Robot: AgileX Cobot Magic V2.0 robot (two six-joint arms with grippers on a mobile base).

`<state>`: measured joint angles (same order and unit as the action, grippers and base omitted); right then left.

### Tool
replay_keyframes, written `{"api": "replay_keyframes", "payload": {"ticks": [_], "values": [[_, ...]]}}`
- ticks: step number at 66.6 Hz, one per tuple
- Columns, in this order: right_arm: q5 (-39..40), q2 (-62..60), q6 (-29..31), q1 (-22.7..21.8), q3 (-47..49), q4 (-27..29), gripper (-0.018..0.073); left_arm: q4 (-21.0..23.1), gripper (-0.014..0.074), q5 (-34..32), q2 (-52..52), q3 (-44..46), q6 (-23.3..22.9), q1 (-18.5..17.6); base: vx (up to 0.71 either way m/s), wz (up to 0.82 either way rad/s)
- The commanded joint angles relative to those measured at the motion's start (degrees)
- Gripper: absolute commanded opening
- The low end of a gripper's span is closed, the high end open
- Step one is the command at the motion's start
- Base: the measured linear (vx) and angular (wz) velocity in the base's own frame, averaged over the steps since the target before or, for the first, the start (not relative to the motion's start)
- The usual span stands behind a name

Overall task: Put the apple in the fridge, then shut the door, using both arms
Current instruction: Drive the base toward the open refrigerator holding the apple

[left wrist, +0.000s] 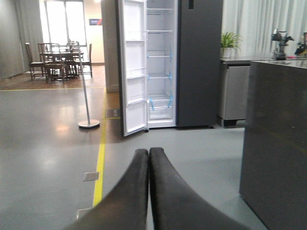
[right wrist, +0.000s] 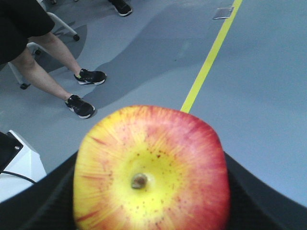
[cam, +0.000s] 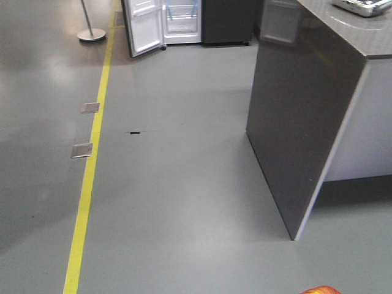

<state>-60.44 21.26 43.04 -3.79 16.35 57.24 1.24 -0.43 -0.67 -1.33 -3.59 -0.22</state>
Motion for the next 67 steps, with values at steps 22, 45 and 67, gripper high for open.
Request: {"api": "replay_keyframes", "payload": {"ticks": [22,45,67], "values": [[0.94,0.49,0.31,-0.09,1.50,3.65,0.0272,0.44,-0.0006,-3.80,-0.76,-0.74,-0.02,0.12,0.21,0.23],[0.87,0.49,0.31,-0.09,1.50,3.65,0.0272,0.44,-0.0006,-3.80,-0.76,-0.74,-0.02,0.12,0.30,0.13],[0.87,0.49,0.31,-0.09,1.50,3.65,0.0272,0.44,-0.0006,-3.80,-0.76,-0.74,-0.02,0.12,0.35,0.07]]}}
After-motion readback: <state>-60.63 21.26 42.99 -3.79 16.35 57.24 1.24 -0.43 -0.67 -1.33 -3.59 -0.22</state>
